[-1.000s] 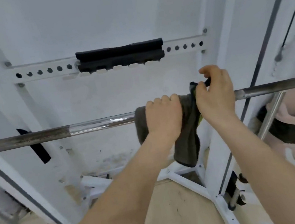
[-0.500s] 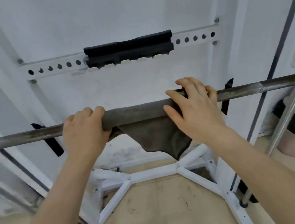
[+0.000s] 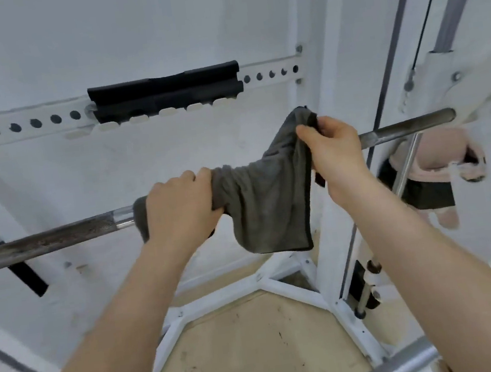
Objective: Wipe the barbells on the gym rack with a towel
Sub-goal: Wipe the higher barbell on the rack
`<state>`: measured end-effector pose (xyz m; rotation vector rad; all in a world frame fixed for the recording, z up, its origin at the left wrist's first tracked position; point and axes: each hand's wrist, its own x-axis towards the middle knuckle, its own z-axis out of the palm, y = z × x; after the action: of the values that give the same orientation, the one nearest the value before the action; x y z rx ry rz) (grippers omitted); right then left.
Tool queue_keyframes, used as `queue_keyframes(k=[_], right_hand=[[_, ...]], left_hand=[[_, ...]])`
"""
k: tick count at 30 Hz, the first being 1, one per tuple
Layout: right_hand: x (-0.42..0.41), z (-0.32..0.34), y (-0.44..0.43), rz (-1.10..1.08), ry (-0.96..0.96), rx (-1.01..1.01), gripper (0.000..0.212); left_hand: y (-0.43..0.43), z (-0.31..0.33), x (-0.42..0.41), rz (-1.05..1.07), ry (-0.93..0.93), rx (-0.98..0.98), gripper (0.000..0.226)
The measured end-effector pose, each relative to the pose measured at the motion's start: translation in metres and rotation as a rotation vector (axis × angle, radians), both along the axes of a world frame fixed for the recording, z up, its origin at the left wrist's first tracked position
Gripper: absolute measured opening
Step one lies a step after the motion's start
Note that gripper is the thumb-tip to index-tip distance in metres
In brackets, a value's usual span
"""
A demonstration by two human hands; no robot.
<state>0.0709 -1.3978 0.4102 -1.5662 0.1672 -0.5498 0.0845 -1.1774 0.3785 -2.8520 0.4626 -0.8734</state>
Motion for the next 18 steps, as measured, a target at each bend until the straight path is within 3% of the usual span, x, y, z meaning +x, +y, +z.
queue_keyframes(k=[5,9,14,16,18], right_hand=[[-0.02,-0.003,-0.039,-0.165,0.07,-0.049,0.013],[-0.017,-0.012,-0.085,-0.234,0.161,-0.067,0.024],[0.001,-0.005,-0.154,-0.18,0.141,0.118,0.032],[0.009,0.0,-0.186,-0.239,0.119,0.047,0.028],[0.017,0.003,-0.218,-0.311,0.117,-0.152,0.036]], left_hand=[[-0.087,-0.002,0.016,-0.054,0.048,0.026,0.043],[-0.131,0.002,0.023,-0.101,0.101,0.007,0.043],[-0.186,0.009,0.031,-0.18,0.118,-0.021,0.043],[-0.217,0.01,0.036,-0.196,0.112,-0.015,0.046],[-0.254,0.009,0.043,-0.195,0.101,0.001,0.046]])
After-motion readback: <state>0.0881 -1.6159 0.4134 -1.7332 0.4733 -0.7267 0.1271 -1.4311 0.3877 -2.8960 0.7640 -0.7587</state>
